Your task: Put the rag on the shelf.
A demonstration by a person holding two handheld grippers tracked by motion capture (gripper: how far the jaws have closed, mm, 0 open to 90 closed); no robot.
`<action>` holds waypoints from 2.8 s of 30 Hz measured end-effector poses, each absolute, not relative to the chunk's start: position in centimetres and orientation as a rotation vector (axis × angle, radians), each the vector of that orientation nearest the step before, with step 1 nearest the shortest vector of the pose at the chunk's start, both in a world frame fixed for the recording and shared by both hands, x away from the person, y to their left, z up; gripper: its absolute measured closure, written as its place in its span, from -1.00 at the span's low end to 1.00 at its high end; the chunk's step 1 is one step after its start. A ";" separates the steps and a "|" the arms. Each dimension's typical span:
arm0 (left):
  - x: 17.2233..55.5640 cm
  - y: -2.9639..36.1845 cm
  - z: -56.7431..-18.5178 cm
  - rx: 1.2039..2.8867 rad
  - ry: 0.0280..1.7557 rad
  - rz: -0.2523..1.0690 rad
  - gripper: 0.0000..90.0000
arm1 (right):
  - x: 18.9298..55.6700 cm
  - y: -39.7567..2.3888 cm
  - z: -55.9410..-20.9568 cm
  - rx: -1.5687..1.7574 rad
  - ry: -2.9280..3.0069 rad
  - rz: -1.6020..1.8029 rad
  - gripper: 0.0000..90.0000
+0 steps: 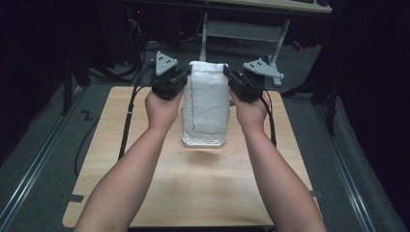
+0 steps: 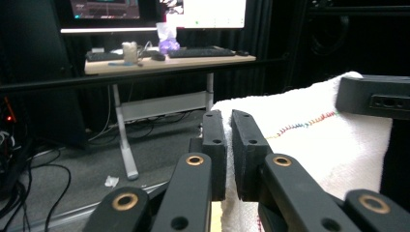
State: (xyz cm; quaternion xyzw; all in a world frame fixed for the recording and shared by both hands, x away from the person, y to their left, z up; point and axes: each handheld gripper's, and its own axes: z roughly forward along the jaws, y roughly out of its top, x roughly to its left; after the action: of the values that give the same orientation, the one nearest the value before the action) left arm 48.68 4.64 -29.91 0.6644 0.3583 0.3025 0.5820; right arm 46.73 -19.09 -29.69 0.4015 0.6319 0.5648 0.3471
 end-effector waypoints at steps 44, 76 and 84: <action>53.3 4.1 -35.2 1.714 0.973 0.540 0.22 | 52.3 -17.9 -34.9 1.100 1.884 1.250 0.35; 42.5 8.7 -36.9 1.743 0.861 0.587 0.09 | 42.1 -20.8 -36.9 0.996 1.878 1.247 0.16; 41.3 10.1 -41.2 1.814 0.871 0.510 0.03 | 40.1 -20.5 -39.8 0.981 1.928 1.218 0.13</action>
State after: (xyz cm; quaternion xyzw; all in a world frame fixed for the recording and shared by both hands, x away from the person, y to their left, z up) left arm 41.29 10.12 -41.20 0.7527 0.3613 0.2115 0.5082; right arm 40.08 -20.49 -39.76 0.3738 0.7349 0.4641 0.3237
